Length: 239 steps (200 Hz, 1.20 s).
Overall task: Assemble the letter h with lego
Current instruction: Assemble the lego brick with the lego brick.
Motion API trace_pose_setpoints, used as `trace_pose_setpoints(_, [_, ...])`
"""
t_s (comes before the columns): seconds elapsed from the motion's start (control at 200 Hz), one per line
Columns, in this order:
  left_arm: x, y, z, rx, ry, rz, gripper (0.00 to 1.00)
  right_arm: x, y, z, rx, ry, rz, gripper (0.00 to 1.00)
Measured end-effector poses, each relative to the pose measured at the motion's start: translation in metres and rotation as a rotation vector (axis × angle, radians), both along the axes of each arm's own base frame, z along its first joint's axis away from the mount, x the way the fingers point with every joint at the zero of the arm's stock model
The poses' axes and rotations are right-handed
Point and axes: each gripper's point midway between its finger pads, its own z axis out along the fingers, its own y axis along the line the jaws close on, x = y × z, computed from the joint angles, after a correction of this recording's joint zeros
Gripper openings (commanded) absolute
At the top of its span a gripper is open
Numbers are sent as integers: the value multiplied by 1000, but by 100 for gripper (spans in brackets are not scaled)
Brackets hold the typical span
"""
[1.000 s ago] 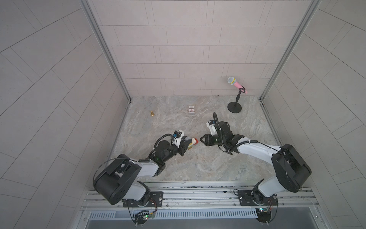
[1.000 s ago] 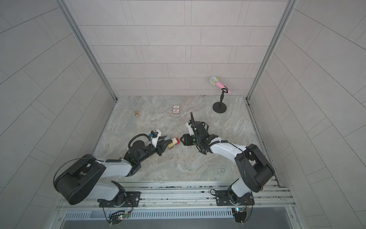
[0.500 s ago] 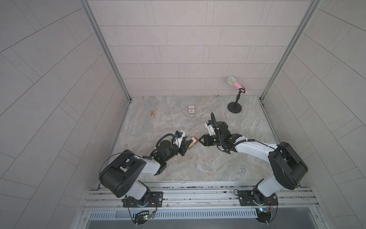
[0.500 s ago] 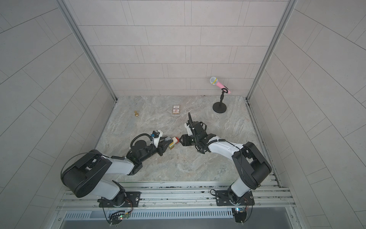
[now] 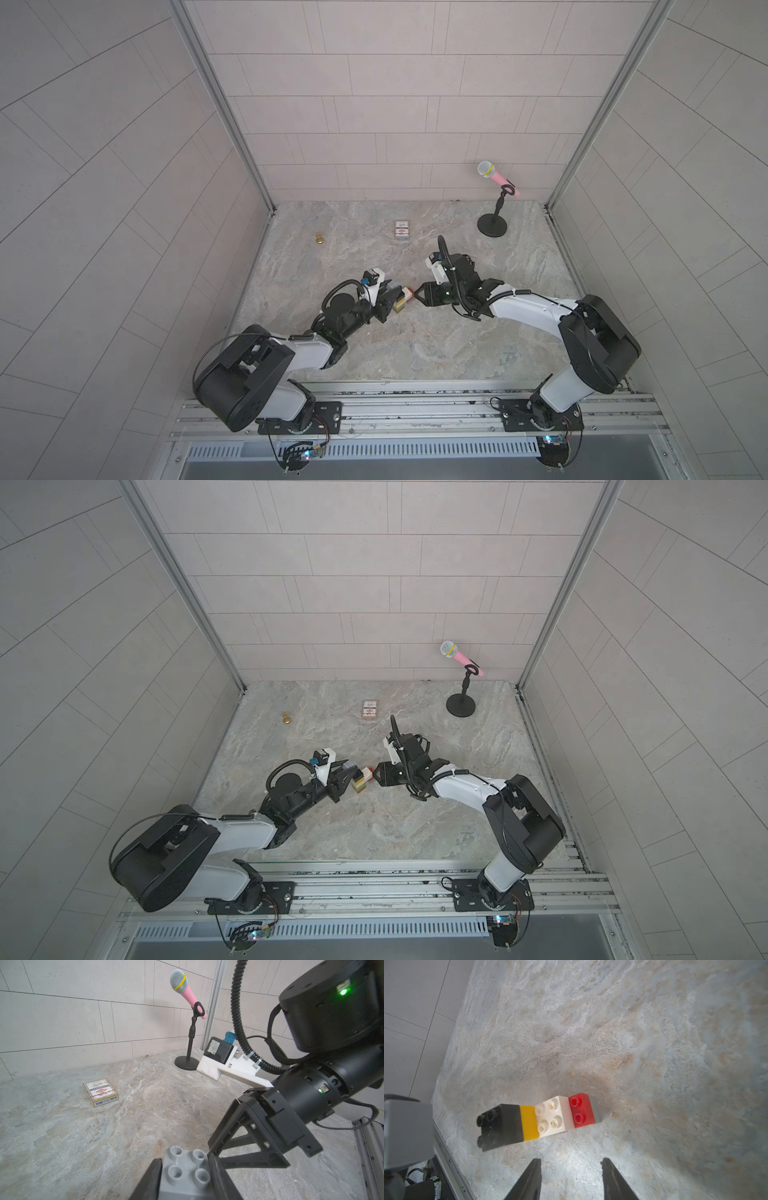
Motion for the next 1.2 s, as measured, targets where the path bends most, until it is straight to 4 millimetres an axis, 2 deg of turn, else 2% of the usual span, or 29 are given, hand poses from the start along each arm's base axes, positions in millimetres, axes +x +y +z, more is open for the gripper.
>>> trace_pose_setpoints(0.18, [3,-8,-17,23,47,-8,0,-3,1,-9,-8,29,8,49])
trace_pose_setpoints(0.435, [8,-14,-21,35,49,-4,0,2,7,-8,1,35,20,48])
trace_pose_setpoints(0.565, [10,-12,-30,58,62,12,0,4,10,-10,3,43,26,48])
trace_pose_setpoints(1.006, [7,-10,-31,55,48,15,0,3,10,-14,-1,56,26,47])
trace_pose_setpoints(1.196, [2,-4,-35,56,49,22,8,9,15,-9,26,34,22,46])
